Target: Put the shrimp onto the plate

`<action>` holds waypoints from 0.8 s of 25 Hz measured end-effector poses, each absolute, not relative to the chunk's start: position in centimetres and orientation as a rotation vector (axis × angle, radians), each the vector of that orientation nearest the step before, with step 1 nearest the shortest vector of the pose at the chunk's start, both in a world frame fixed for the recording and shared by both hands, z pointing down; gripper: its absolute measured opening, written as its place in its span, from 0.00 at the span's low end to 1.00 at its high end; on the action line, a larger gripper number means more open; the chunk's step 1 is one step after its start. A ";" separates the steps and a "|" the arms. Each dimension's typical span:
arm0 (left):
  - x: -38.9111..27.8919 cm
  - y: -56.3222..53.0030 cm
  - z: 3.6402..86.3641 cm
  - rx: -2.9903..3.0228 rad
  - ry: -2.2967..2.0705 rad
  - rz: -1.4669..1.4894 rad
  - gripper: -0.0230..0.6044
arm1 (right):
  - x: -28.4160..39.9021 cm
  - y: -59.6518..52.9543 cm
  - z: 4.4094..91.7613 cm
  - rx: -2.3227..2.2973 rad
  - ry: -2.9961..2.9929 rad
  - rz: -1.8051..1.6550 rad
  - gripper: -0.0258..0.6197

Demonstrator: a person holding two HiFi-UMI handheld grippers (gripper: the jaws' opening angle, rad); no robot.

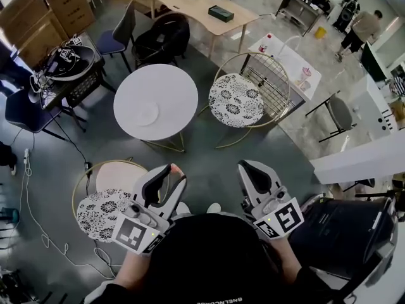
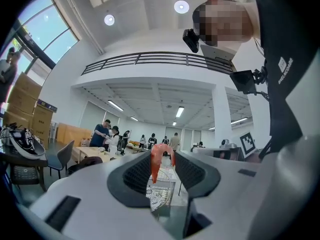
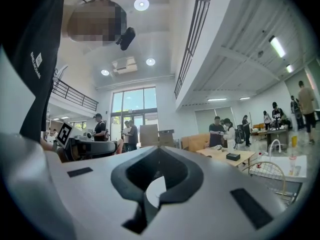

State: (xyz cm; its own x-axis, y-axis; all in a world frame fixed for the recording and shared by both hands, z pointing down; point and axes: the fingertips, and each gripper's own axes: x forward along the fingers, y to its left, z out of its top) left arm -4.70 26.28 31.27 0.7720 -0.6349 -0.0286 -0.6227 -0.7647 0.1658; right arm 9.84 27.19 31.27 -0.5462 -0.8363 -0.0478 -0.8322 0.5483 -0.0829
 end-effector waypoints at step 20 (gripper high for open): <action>-11.8 22.9 35.0 2.690 -1.133 -0.095 0.28 | 5.5 23.2 33.7 -1.428 2.708 -0.133 0.07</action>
